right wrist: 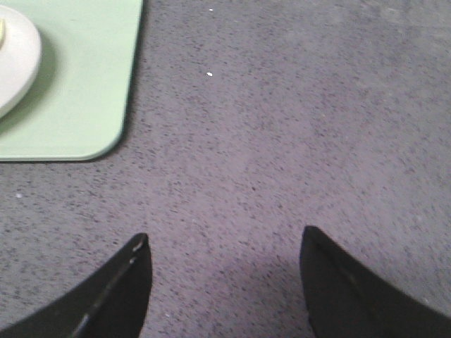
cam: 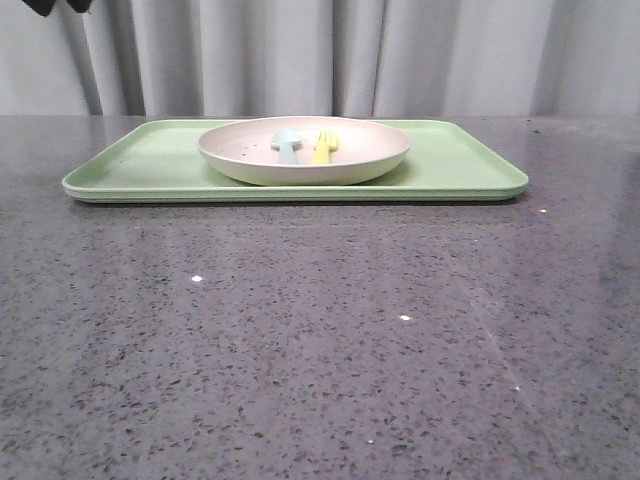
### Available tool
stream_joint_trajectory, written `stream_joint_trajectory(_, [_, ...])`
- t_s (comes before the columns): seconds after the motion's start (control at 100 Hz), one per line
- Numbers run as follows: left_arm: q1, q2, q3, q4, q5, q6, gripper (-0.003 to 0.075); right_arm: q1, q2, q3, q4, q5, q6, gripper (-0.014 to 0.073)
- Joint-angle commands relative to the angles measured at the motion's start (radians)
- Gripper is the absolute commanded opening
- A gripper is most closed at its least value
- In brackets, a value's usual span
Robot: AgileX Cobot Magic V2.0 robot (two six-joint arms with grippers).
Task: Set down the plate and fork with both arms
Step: 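Withdraw the left gripper and move the right gripper over the plate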
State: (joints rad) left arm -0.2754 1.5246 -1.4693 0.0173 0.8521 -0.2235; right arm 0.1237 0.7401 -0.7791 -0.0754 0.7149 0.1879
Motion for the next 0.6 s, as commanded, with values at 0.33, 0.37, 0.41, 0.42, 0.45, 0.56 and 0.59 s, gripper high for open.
stream_joint_trajectory(0.33, [-0.007, -0.365, 0.343, 0.041, -0.173, -0.007, 0.0242, 0.181, 0.323, -0.384, -0.006, 0.067, -0.013, 0.0468])
stream_joint_trajectory(0.37, [-0.007, -0.390, 0.370, 0.049, -0.173, -0.007, 0.0242, 0.200, 0.356, -0.419, -0.006, 0.074, -0.013, 0.0468])
stream_joint_trajectory(0.41, [-0.007, -0.414, 0.392, 0.055, -0.173, -0.007, 0.0242, 0.219, 0.391, -0.455, -0.006, 0.079, -0.013, 0.0468])
stream_joint_trajectory(0.42, [-0.007, -0.418, 0.401, 0.055, -0.173, -0.007, 0.0242, 0.222, 0.397, -0.461, -0.006, 0.082, -0.013, 0.0468])
stream_joint_trajectory(0.45, [-0.007, -0.434, 0.417, 0.058, -0.174, -0.007, 0.0242, 0.236, 0.420, -0.485, -0.006, 0.086, -0.013, 0.0468])
stream_joint_trajectory(0.56, [-0.007, -0.502, 0.483, 0.063, -0.178, -0.007, 0.0242, 0.273, 0.517, -0.588, -0.005, 0.112, -0.013, 0.0468])
stream_joint_trajectory(0.59, [-0.007, -0.519, 0.499, 0.063, -0.178, -0.007, 0.0242, 0.285, 0.541, -0.616, -0.005, 0.120, -0.013, 0.0468])
